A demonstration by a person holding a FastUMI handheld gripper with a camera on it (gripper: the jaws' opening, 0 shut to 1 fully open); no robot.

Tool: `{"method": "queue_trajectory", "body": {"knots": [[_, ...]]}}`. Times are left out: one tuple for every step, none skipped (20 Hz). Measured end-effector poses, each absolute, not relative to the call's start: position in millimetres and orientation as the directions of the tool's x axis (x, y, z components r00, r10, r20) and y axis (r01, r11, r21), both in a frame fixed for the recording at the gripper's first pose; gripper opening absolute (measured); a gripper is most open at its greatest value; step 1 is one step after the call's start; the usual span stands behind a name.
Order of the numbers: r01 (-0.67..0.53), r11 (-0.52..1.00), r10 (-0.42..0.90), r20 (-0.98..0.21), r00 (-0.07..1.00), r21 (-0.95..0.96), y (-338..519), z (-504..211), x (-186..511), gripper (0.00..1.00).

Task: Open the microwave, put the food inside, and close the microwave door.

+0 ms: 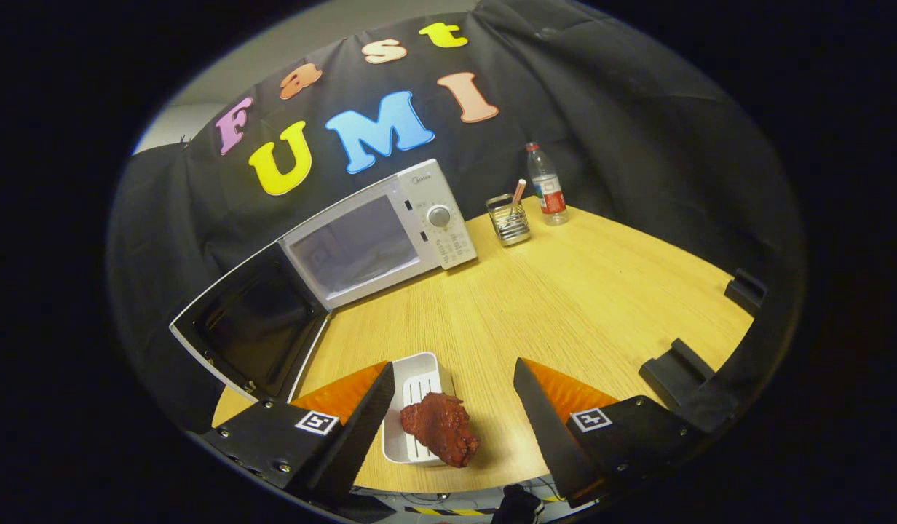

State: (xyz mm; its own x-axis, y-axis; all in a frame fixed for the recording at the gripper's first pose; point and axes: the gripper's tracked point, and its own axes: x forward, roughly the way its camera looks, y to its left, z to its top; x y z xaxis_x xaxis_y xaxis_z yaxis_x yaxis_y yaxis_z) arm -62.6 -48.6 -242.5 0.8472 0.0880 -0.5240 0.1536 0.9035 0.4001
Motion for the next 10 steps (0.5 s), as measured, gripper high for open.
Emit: {"method": "queue_trajectory", "body": {"knots": [[0.155,0.895,0.105,-0.535,0.839,0.418,-45,-248,-66,1.0],[0.161,0.888,0.115,-0.549,0.828,0.43,-42,-255,-70,1.0],[0.161,0.884,0.13,-0.561,0.818,0.44,-38,-261,-73,1.0],[0.163,0.878,0.142,-0.572,0.808,0.449,-36,-265,-77,1.0],[0.166,0.872,0.156,-0.583,0.797,0.461,-32,-269,-80,1.0],[0.167,0.867,0.169,-0.591,0.788,0.47,-29,-271,-82,0.98],[0.174,0.863,0.174,-0.602,0.779,0.474,-28,-276,-81,0.91],[0.174,0.855,0.19,-0.606,0.772,0.489,-24,-275,-83,0.79],[0.169,0.845,0.211,-0.608,0.766,0.507,-19,-275,-84,0.79],[0.17,0.841,0.221,-0.614,0.758,0.513,-16,-277,-83,0.79]]}}
